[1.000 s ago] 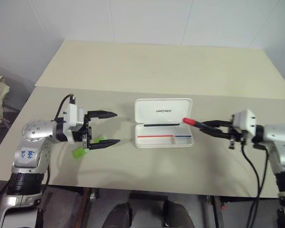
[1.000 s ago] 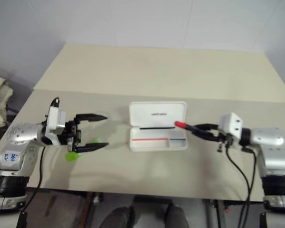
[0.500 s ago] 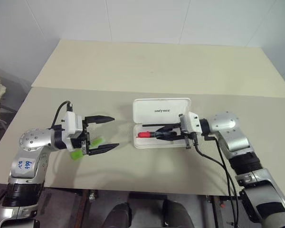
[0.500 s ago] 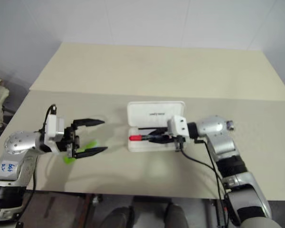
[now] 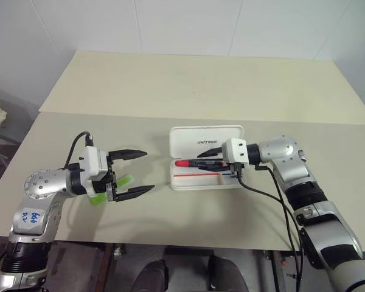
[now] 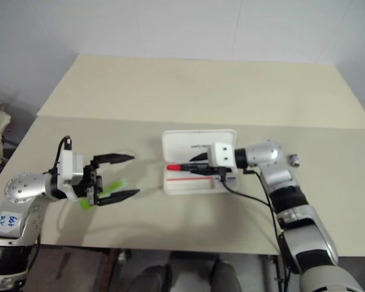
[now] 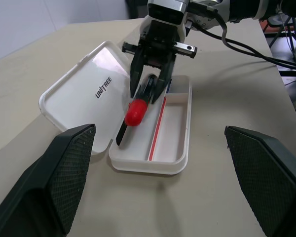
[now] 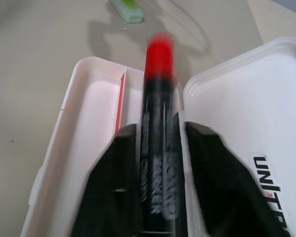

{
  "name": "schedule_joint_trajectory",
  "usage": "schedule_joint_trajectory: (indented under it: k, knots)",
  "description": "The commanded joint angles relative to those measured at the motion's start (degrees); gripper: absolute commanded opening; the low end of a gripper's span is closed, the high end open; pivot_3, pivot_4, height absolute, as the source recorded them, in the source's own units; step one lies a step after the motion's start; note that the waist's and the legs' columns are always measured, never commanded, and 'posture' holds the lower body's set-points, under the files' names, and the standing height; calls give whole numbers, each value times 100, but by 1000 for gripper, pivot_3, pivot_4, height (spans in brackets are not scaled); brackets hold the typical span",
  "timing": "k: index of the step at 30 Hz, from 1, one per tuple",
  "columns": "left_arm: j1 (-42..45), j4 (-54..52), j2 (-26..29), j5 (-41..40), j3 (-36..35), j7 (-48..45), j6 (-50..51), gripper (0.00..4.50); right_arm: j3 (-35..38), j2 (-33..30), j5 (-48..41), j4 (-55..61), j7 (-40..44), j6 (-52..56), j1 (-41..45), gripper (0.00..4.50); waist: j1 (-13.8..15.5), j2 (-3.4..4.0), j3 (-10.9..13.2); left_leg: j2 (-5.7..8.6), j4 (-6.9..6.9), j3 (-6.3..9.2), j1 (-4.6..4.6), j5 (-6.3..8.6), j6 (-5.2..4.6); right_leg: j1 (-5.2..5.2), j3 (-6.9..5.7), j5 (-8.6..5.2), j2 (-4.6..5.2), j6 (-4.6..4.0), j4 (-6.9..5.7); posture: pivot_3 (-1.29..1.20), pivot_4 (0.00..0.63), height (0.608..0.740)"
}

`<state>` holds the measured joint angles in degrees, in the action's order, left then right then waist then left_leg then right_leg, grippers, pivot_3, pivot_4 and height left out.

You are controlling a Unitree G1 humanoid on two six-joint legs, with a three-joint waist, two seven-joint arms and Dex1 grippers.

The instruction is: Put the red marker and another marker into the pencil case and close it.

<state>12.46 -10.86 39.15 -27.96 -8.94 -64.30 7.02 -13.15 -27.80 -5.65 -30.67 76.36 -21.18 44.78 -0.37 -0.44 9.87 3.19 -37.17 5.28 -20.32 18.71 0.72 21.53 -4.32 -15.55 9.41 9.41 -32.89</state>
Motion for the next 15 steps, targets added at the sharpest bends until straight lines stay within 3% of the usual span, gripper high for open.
schedule_joint_trajectory:
  k: [1, 5, 9, 15]
  knots:
    - [34, -135, -1, -128, -47, 21, -19, 4500, 98, 45, -149, 202, -11, -41, 58, 3072, -1, 0, 0, 0, 0, 0, 0, 0, 0, 0, 0, 0, 0, 0, 0, 0, 150, 740]
    - [59, -88, -21, -121, -17, 15, -12, 4500, 208, 71, -538, 726, 39, 379, -67, 4476, -4, 0, 0, 0, 0, 0, 0, 0, 1, 1, 0, 0, 0, 0, 0, 0, 150, 740]
    - [-71, -109, -7, -100, -100, 96, 11, 4500, 441, -123, -1451, 1828, 202, 1504, -437, 4476, 18, 0, 0, 0, -1, 5, 0, 1, 2, 1, 0, 0, 0, -1, -2, 0, 150, 740]
    - [-999, -282, -33, -207, -783, 494, -14, 4500, 1195, -804, -2521, 3201, -3, 2996, -1036, 4476, 29, 2, 1, 2, -1, 19, -2, 19, 1, 3, 0, 0, 1, -1, -3, 0, 150, 740]
